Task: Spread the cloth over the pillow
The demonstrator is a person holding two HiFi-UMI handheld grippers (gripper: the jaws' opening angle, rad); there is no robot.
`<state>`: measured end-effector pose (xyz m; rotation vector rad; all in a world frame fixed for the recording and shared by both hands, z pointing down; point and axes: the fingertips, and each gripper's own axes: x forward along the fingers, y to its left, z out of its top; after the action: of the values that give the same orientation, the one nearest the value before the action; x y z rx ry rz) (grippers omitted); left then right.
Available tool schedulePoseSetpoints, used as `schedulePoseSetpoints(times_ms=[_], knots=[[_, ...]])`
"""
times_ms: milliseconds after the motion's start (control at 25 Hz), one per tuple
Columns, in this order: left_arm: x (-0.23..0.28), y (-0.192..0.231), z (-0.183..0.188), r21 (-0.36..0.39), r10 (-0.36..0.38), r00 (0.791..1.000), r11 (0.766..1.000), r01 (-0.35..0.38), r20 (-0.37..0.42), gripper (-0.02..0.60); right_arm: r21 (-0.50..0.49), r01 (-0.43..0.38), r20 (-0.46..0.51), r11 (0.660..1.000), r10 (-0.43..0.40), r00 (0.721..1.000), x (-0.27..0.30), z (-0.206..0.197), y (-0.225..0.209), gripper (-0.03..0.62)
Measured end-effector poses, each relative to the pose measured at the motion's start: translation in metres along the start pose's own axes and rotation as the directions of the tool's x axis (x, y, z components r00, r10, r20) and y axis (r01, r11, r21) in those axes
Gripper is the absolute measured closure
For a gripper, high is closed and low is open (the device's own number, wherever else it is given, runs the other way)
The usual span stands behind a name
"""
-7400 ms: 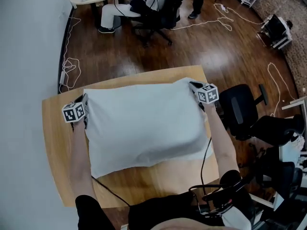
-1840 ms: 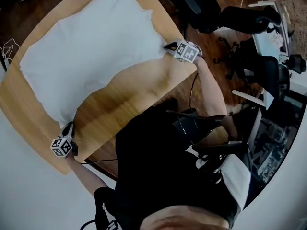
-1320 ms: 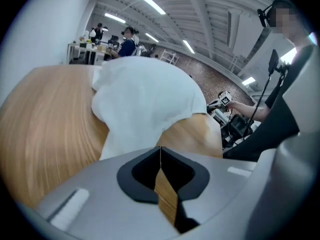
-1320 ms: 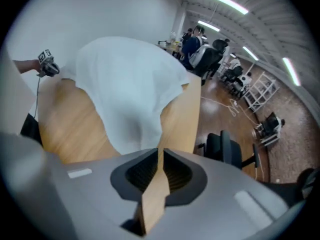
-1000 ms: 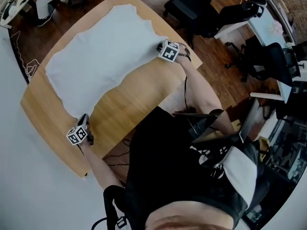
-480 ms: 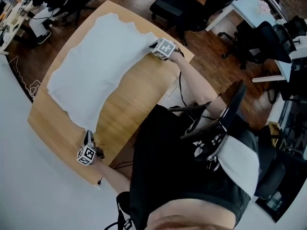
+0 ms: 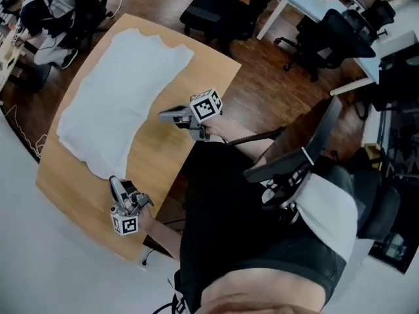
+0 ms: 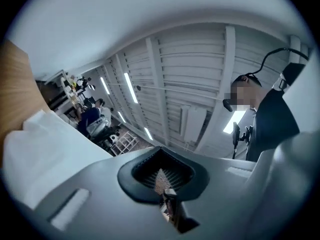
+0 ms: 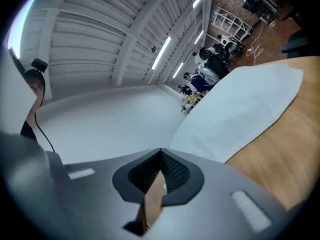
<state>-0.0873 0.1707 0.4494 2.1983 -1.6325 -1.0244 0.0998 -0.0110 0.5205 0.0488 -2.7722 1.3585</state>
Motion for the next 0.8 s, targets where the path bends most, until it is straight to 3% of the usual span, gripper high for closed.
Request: schedulePoseSetpoints(times_ms=[120, 240, 400, 600, 800], knots=[[0.019, -0.045, -0.016, -0.005, -0.069, 0.996, 0.998, 0.069, -0.057, 0.578, -0.044, -0.014, -0.057, 0.999, 0.011, 0.998, 0.006, -0.015, 0.017, 0.591], [0.032, -0.068, -0.014, 0.006, -0.112, 0.990, 0.994, 0.113, -0.084, 0.578, -0.075, -0.019, -0.028, 0.997, 0.017, 0.999, 0.001, 0.007, 0.026, 0.591], [0.031, -0.079, -0.006, 0.032, -0.112, 0.992, 0.993, 0.114, -0.059, 0.578, -0.104, -0.012, -0.003, 0.995, 0.012, 1.000, -0.010, 0.031, 0.029, 0.591], [0.033, -0.092, -0.009, 0.047, -0.099, 0.995, 0.994, 0.100, -0.029, 0.578, -0.180, -0.009, -0.024, 0.984, 0.004, 1.000, -0.033, 0.032, 0.023, 0.591], [0.074, -0.119, -0.027, 0.068, -0.143, 0.987, 0.987, 0.148, -0.078, 0.578, -0.208, 0.002, 0.107, 0.978, 0.021, 0.994, -0.096, 0.058, 0.026, 0.591]])
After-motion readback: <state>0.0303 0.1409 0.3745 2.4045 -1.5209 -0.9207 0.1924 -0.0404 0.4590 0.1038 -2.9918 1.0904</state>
